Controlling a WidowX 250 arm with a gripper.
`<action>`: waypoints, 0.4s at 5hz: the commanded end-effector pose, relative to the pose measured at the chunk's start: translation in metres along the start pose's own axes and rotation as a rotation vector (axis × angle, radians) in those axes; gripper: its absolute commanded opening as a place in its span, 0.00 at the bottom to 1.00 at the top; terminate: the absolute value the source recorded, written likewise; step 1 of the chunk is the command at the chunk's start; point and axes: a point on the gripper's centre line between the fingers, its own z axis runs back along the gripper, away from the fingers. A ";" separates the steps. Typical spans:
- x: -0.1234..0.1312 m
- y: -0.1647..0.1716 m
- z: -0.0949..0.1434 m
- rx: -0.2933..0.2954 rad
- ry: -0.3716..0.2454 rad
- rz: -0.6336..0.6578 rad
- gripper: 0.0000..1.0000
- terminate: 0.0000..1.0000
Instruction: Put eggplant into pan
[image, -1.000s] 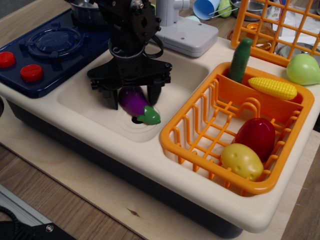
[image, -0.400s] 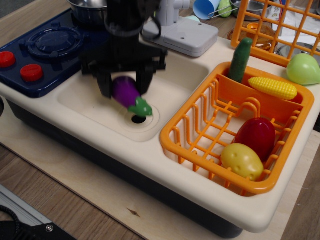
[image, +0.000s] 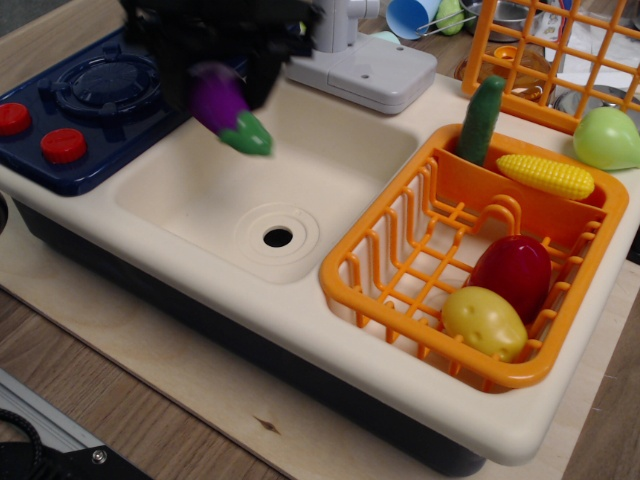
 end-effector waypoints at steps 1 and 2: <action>0.049 0.030 0.036 0.017 -0.122 -0.089 0.00 0.00; 0.089 0.042 0.030 -0.007 -0.166 -0.199 0.00 0.00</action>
